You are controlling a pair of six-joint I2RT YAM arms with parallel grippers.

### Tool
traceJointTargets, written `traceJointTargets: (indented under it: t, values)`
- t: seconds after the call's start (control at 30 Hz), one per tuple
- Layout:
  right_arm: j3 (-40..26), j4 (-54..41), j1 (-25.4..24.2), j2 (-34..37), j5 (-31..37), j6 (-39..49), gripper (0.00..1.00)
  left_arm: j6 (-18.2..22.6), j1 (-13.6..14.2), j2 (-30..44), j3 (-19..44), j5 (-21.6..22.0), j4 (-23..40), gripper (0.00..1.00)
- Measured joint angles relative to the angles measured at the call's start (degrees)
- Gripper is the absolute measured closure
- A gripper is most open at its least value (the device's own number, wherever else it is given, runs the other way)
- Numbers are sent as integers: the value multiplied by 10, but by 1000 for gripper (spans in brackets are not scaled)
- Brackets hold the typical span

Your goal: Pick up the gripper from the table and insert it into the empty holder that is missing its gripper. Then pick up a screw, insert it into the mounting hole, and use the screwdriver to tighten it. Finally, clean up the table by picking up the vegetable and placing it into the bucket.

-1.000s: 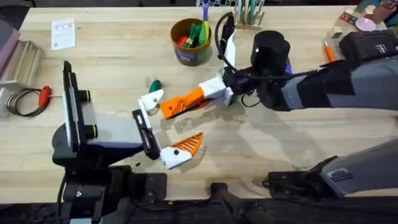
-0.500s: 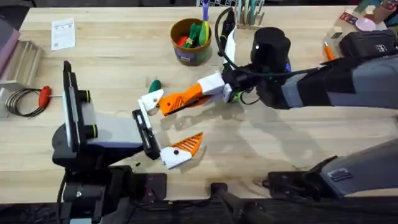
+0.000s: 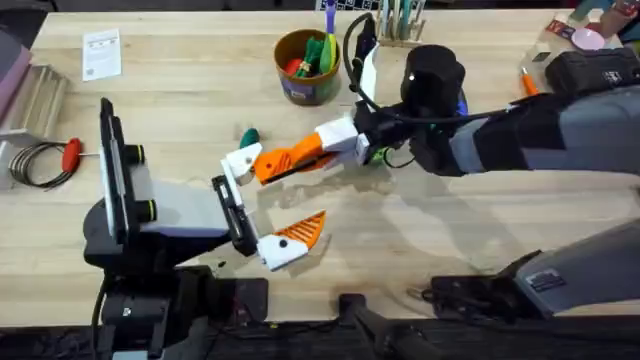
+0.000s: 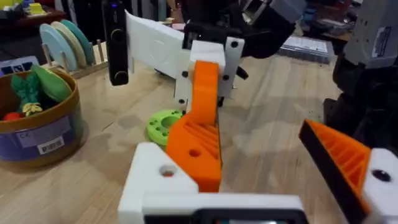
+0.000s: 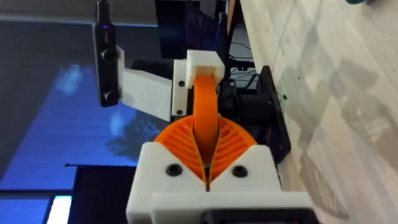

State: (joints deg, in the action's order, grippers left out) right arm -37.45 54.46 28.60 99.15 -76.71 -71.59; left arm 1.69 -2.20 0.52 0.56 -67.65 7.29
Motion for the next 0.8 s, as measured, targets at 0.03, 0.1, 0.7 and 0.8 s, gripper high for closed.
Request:
traceJointTargets:
  t: [0.03, 0.1, 0.7, 0.8]
  values:
    - [0, 7, 0, 3, 0, 0, 994, 0, 0, 0, 0, 1, 0, 16]
    - [0, 18, 0, 6, 0, -1, 994, 0, 0, 0, 0, 2, 0, 16]
    - [-4, 120, 7, 34, 13, -81, 994, 9, -4, -2, 0, 18, -3, 15]
    - [-4, 122, 8, 34, 14, -99, 994, 9, -4, -2, 0, 19, -3, 15]
